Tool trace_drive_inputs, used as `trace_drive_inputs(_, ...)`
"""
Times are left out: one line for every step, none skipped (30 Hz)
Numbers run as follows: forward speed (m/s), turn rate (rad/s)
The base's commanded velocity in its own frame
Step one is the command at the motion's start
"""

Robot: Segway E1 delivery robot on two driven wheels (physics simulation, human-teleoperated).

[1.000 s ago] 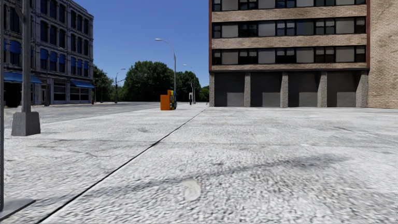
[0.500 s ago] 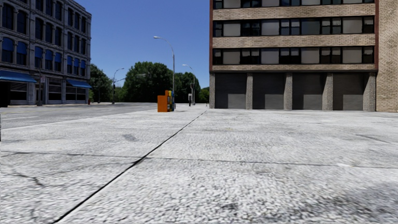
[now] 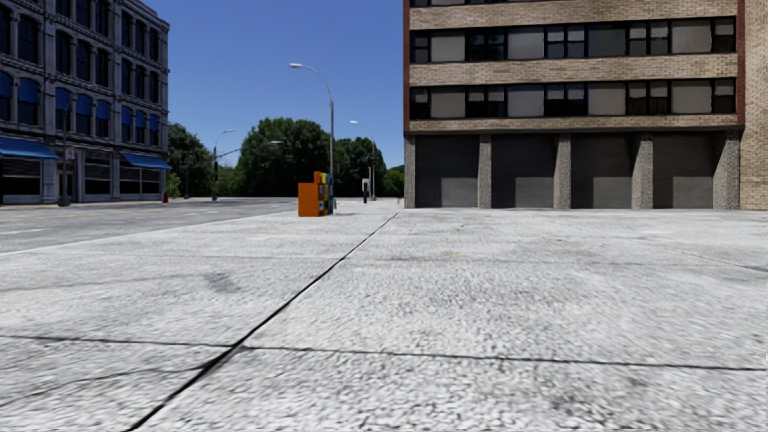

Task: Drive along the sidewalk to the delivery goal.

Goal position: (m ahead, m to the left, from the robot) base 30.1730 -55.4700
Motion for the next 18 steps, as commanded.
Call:
trace_drive_inputs(1.56, 0.0)
trace_drive_inputs(1.56, 0.0)
trace_drive_inputs(1.56, 0.0)
trace_drive_inputs(1.56, 0.0)
trace_drive_inputs(1.56, 0.0)
trace_drive_inputs(1.56, 0.0)
trace_drive_inputs(1.67, 0.0)
trace_drive_inputs(1.67, 0.0)
trace_drive_inputs(2.0, 0.0)
trace_drive_inputs(2.0, 0.0)
trace_drive_inputs(2.0, 0.0)
trace_drive_inputs(2.0, 0.0)
trace_drive_inputs(2.0, 0.0)
trace_drive_inputs(2.0, 0.0)
trace_drive_inputs(2.0, 0.0)
trace_drive_inputs(2.0, 0.0)
trace_drive_inputs(2.0, 0.0)
trace_drive_inputs(2.0, 0.0)
